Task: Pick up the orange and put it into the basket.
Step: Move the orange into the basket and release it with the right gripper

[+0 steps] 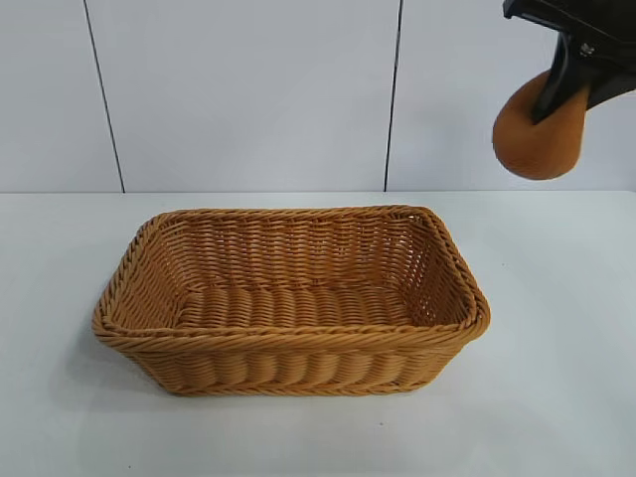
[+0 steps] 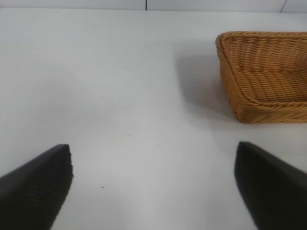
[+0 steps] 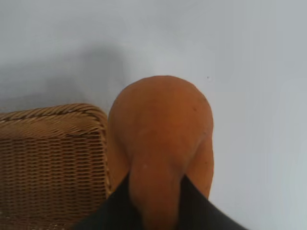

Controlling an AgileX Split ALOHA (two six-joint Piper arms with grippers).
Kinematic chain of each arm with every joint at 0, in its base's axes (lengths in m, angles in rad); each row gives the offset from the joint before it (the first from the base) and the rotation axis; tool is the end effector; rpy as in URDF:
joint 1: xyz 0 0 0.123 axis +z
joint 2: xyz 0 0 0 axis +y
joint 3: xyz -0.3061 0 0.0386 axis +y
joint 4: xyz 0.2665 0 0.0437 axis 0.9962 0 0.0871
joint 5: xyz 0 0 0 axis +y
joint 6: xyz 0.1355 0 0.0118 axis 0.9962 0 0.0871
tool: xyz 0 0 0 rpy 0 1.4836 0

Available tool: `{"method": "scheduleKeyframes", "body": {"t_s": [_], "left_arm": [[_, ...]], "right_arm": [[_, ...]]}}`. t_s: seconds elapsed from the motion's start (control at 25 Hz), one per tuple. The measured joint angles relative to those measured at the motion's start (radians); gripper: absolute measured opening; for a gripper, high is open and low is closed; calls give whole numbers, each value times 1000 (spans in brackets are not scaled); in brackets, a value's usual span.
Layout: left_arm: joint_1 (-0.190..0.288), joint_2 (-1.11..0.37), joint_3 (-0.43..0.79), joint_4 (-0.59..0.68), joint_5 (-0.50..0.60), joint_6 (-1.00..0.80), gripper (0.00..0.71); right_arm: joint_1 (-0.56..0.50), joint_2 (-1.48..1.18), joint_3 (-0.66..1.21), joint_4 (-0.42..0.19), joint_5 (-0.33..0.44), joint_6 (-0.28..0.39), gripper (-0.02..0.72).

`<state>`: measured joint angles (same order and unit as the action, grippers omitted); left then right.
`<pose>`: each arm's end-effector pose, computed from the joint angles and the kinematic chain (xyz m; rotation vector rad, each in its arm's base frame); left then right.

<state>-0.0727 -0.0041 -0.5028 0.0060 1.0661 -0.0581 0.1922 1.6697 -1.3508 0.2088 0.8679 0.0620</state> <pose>0.0266 -0.0012 0.2660 0.0146 2.0435 -0.0746 0.3862 0.0971 0.2627 -0.0445 2.6796 0.3369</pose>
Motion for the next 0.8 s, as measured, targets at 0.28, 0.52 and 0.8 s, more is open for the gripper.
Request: {"method": "scheduleKeyframes", "body": {"t_s": [0.28,0.52,0.8], "left_arm": [[0,0,0,0,0,0,651],[0,0,0,0,0,0,651],[0,0,0,0,0,0,651]], "right_arm": [[218,5,0,44,-80,21,37],[378,73,0,56,-166,50,37],[457,248,0,59,-333,52,37]]}}
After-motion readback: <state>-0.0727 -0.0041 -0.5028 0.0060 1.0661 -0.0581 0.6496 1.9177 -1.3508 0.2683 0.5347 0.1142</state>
